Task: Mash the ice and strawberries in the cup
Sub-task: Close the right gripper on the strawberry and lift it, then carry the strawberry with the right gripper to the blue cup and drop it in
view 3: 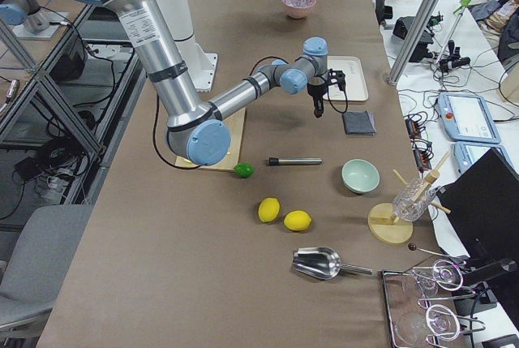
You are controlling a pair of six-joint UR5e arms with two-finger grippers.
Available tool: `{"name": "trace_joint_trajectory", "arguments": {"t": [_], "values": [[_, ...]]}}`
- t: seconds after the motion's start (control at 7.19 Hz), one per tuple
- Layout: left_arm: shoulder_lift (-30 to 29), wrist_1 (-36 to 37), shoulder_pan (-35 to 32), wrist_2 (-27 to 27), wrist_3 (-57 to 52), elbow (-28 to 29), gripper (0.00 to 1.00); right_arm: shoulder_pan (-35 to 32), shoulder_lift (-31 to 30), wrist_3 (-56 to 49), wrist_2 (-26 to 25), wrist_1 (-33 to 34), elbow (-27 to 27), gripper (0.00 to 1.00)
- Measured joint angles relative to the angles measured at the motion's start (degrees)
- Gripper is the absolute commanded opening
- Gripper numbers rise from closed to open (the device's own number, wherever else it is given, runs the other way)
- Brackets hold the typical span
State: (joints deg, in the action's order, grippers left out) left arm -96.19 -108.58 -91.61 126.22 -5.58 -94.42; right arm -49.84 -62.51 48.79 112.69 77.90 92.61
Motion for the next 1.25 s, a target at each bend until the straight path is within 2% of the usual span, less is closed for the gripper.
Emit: {"name": "trace_joint_trajectory", "arguments": {"t": [0.42, 0.83, 1.25], "values": [[0.0, 0.0, 0.3, 0.4, 0.0, 0.0, 0.97, -0.4, 2.6, 0.5, -1.3, -0.2, 7.0, 0.00], [0.2, -0.1, 0.4, 0.6, -0.1, -0.1, 0.97, 3.2, 5.8, 0.3, -2.1, -0.4, 8.7, 0.00], [0.3, 0.0, 0.4, 0.7, -0.1, 1.3, 0.97, 10.5, 8.9, -0.1, -5.9, -0.3, 8.5, 0.00]]}}
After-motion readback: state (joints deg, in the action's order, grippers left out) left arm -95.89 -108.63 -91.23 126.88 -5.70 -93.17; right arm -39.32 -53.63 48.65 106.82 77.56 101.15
